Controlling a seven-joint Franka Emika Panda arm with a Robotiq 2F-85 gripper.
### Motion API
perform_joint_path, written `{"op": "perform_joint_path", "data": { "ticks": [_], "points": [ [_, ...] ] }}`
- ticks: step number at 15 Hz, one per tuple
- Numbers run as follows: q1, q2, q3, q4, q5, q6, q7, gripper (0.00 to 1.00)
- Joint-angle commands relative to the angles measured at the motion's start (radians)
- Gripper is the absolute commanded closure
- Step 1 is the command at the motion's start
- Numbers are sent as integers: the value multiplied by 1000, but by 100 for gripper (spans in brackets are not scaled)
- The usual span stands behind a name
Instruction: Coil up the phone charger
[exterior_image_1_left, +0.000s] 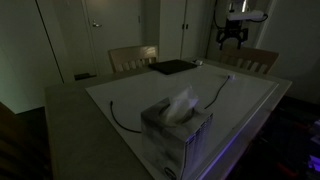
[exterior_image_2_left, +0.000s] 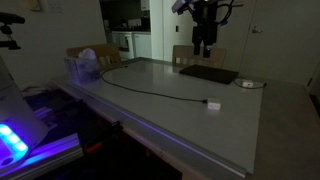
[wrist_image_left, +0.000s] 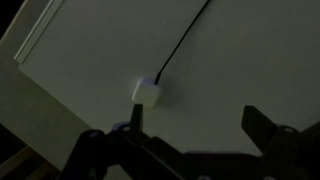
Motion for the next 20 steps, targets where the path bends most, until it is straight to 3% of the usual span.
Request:
{"op": "perform_joint_path", "data": {
  "ticks": [1,8,12,20],
  "points": [
    [-13,35,-16,-3,4,84,-26,0],
    [-56,140,-25,52,41,72,-115,0],
    [-78,195,-35,57,69,98,-104,0],
    [-136,271,-17,82,233,101,-144,0]
  ]
}}
